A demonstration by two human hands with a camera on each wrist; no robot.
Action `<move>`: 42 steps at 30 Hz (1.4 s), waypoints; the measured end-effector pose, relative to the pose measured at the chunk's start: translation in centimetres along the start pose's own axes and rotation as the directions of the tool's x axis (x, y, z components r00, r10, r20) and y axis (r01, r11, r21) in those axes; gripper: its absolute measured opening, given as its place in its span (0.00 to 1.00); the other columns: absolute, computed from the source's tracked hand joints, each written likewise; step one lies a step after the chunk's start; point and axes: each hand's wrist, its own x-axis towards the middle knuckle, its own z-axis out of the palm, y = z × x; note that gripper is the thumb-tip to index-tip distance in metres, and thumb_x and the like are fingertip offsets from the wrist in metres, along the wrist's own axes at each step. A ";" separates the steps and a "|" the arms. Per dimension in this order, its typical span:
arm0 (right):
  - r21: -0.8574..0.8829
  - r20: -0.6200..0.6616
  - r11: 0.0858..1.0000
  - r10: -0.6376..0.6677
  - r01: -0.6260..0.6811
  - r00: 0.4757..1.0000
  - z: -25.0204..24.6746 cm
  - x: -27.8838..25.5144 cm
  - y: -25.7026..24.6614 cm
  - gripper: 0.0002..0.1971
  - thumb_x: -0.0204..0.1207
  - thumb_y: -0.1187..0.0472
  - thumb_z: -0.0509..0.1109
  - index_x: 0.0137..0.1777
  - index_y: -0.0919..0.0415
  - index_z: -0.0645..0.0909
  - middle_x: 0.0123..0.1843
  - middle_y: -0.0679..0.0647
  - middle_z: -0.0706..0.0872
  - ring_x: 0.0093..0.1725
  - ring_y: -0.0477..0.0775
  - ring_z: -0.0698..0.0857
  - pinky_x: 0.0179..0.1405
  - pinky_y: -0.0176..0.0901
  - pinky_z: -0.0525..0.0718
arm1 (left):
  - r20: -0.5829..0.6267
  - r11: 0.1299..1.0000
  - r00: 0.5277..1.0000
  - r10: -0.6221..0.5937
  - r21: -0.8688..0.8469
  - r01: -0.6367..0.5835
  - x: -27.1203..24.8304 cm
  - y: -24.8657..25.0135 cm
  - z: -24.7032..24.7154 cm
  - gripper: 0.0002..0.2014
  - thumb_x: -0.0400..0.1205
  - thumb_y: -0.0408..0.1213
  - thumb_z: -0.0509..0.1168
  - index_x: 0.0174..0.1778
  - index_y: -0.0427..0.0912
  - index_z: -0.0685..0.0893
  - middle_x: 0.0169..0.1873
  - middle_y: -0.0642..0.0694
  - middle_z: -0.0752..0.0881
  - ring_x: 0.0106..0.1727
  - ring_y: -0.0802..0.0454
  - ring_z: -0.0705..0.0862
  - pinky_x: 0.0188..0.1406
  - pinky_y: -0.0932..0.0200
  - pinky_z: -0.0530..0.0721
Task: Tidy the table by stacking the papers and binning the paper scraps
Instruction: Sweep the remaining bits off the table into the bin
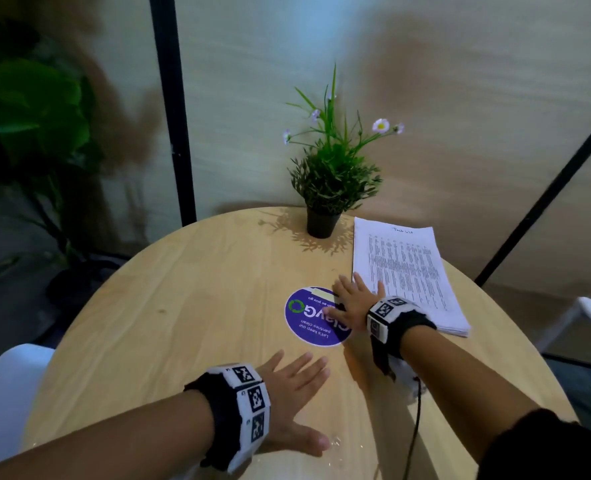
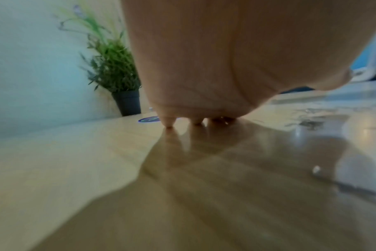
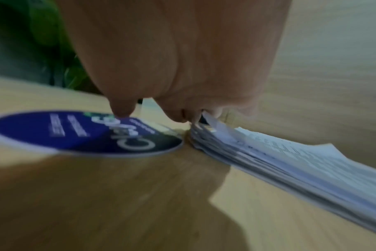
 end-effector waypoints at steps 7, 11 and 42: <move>-0.115 0.003 0.983 -0.144 0.143 0.990 2.5 -1.2 -2.6 0.61 0.55 0.17 0.32 0.84 0.57 0.37 0.86 0.50 0.39 0.85 0.50 0.38 0.80 0.67 0.34 | -0.122 0.966 0.960 -0.252 -0.096 0.241 -0.7 -6.6 -2.5 0.70 0.44 0.82 0.19 0.82 0.41 0.32 0.83 0.47 0.32 0.85 0.52 0.36 0.82 0.41 0.38; -0.124 0.080 0.912 -0.384 0.391 0.920 3.1 -5.0 -3.0 0.63 0.50 0.19 0.25 0.83 0.58 0.34 0.85 0.51 0.34 0.85 0.51 0.38 0.80 0.61 0.32 | -0.132 0.925 0.916 -0.378 -0.102 0.367 0.3 -10.2 -4.5 0.77 0.36 0.83 0.16 0.83 0.40 0.35 0.83 0.47 0.34 0.85 0.51 0.38 0.82 0.41 0.42; 0.073 0.265 0.806 -0.584 0.588 0.767 5.1 -12.5 -2.6 0.46 0.67 0.25 0.30 0.82 0.49 0.33 0.82 0.41 0.31 0.83 0.42 0.34 0.85 0.45 0.41 | 0.027 0.994 1.000 0.014 0.110 -0.017 -6.0 -1.9 1.2 0.47 0.78 0.69 0.48 0.82 0.44 0.36 0.83 0.49 0.34 0.84 0.53 0.35 0.82 0.44 0.38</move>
